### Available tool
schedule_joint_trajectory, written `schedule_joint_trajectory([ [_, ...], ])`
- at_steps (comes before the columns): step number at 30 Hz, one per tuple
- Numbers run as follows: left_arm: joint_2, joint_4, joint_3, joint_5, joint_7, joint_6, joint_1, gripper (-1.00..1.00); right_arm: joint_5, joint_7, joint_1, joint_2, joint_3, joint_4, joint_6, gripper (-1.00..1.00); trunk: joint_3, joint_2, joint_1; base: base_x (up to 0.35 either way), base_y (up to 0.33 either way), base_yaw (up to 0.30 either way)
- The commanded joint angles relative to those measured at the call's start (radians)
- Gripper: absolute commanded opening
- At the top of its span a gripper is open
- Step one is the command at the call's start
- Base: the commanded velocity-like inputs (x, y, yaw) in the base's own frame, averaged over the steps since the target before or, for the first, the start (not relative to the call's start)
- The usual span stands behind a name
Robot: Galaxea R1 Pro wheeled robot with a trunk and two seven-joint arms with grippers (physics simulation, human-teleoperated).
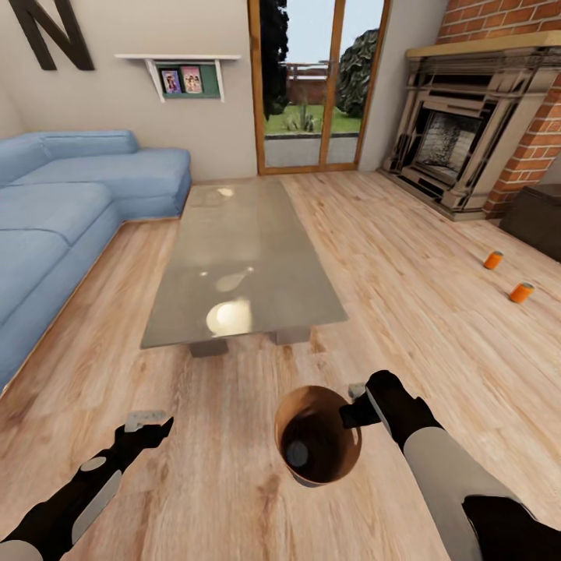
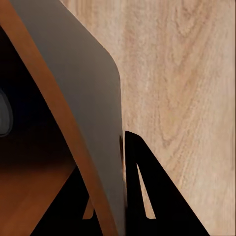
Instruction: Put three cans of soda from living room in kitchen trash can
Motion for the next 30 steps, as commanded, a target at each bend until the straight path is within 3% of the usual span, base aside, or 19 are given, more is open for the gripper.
schedule_joint_trajectory([
  [1, 0.000, 0.000, 0.000, 0.000, 0.000, 0.000, 0.000, 1.00, -0.020, 0.006, 0.000, 0.000, -0.001, 0.000, 0.004, -1.00, 0.000, 0.000, 0.000, 0.198, -0.280, -0.171],
  [23, 0.000, 0.000, -0.003, -0.002, 0.005, -0.001, 0.000, 1.00, -0.020, 0.008, 0.000, -0.001, -0.004, 0.000, 0.005, -1.00, 0.009, 0.000, 0.000, 0.202, -0.279, -0.236],
  [26, 0.000, 0.000, -0.004, -0.003, 0.005, -0.001, 0.000, 1.00, -0.020, 0.009, 0.000, -0.001, -0.047, 0.000, 0.004, -1.00, 0.009, 0.000, 0.000, 0.203, -0.279, -0.181],
  [30, 0.000, 0.000, -0.005, -0.003, 0.005, -0.002, 0.000, 1.00, -0.021, 0.013, 0.000, 0.000, -0.058, 0.000, 0.002, -1.00, 0.010, 0.000, 0.000, 0.201, -0.280, -0.059],
])
